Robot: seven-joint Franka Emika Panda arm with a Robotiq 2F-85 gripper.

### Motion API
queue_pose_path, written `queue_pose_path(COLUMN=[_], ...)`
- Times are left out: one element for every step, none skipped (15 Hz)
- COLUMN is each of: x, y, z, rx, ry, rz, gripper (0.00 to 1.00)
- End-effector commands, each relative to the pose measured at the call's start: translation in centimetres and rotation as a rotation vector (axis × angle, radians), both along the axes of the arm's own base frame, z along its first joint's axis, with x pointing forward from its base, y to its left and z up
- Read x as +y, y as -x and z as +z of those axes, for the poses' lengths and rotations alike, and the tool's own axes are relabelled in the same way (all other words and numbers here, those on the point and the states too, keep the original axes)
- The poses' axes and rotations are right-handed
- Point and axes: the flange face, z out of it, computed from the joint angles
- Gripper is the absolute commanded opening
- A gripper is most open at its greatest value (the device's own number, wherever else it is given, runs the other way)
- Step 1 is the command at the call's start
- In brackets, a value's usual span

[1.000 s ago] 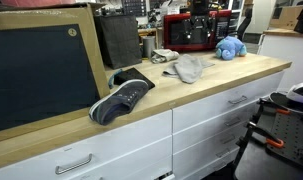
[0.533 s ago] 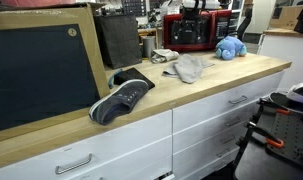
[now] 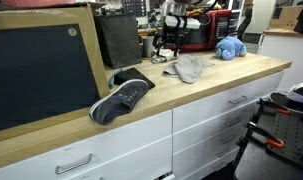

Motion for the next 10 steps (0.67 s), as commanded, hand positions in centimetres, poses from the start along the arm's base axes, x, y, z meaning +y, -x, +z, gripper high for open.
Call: queue_pose_path(x=[1.5, 1.7, 1.9, 1.9, 1.9, 1.9, 2.0, 2.0, 2.1, 2.0], y=[-1.9, -2.3, -2.6, -3.0, -3.4, -3.8, -4.1, -4.4, -4.6, -4.8], z=[-2.7, -3.7, -4.7, -5.4, -6.1, -6.7, -7.3, -7.7, -8.3, -8.7], rx=[-0.033, -0.038, -0.044, -0.049, -0.051, -0.050, -0.049, -0.043, -0.035, -0.029], ry=[0.054, 0.074, 0.094, 0.113, 0.132, 0.148, 0.160, 0.171, 0.179, 0.189], rz=[0.038, 0.054, 0.067, 0.074, 0.082, 0.084, 0.086, 0.088, 0.088, 0.088], gripper=[1.00, 1.00, 1.00, 1.00, 1.00, 1.00, 1.00, 1.00, 0.96, 0.74])
